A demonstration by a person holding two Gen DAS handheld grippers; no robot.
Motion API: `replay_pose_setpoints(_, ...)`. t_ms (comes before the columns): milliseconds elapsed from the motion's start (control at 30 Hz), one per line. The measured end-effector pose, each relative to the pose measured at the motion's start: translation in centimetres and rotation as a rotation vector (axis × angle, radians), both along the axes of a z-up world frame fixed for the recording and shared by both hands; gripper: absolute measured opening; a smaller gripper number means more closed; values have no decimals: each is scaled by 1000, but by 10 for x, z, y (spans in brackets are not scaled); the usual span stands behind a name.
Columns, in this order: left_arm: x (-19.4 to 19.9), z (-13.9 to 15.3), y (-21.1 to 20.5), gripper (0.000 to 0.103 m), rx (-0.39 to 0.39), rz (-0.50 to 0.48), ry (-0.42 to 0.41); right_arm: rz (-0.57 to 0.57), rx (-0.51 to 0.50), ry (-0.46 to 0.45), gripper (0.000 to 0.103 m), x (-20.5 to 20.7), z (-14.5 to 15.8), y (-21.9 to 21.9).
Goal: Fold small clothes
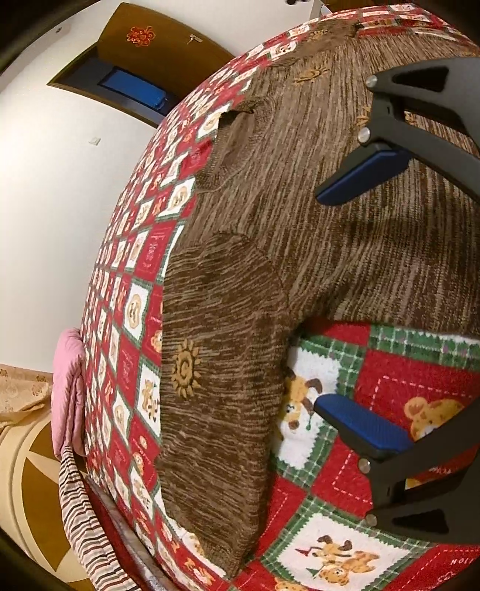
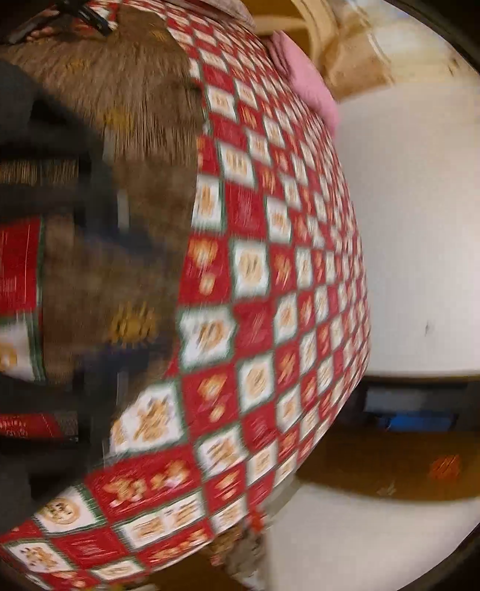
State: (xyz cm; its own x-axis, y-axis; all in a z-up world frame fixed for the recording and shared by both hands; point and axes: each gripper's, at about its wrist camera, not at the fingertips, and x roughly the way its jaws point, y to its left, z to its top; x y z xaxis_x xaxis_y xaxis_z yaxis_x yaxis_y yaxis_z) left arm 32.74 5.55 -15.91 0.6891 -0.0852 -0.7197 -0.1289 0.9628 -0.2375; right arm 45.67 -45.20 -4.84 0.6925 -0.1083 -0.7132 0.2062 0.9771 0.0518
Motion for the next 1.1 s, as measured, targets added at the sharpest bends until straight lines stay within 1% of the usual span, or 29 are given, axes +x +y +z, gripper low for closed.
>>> replay_pose_setpoints(67, 0, 0, 0, 103, 0, -1, -3, -75, 16, 8, 75, -9, -15, -33)
replay_pose_setpoints(133, 0, -1, 0, 103, 0, -1, -3, -145, 87, 31, 75, -17, -34, -67)
replay_pose_setpoints(200, 1, -1, 0, 103, 5, -3, -2, -213, 169, 56, 65, -25, -54, -97)
replay_pose_setpoints(233, 0, -1, 0, 103, 7, -2, -2, -227, 204, 67, 63, -28, -63, -106)
replay_pose_setpoints(300, 0, -1, -1, 103, 11, -3, -2, -228, 258, 92, 55, -30, -81, -116)
replay_pose_setpoints(367, 0, -1, -1, 103, 12, -3, -3, -197, 298, 97, 49, -30, -91, -115)
replay_pose_setpoints(400, 0, -1, -1, 103, 11, -2, -3, -177, 290, 90, 35, -30, -91, -111)
replay_pose_setpoints(433, 0, -1, -1, 103, 10, -3, -4, -137, 284, 92, 22, -27, -90, -103)
replay_pose_setpoints(467, 0, -1, -1, 103, 10, -3, -3, -119, 285, 97, 14, -25, -89, -99)
replay_pose_setpoints(533, 0, -1, -1, 103, 6, -4, -5, -98, 244, 103, 11, -22, -83, -86)
replay_pose_setpoints(633, -1, -1, 0, 103, -3, -4, -10, -57, 176, 66, 10, -19, -61, -60)
replay_pose_setpoints(800, -3, -1, 4, 103, -30, -6, -22, 38, -32, -30, 10, -15, 0, 3)
replay_pose_setpoints(900, -4, -1, 6, 103, -45, -8, -27, 135, -133, -83, 10, -12, 31, 54)
replay_pose_setpoints(1033, -4, -1, 7, 103, -60, -10, -34, 277, -204, -99, 10, -4, 53, 124)
replay_pose_setpoints(1100, -4, -1, 8, 103, -65, -10, -36, 329, -226, -96, 10, -3, 53, 153)
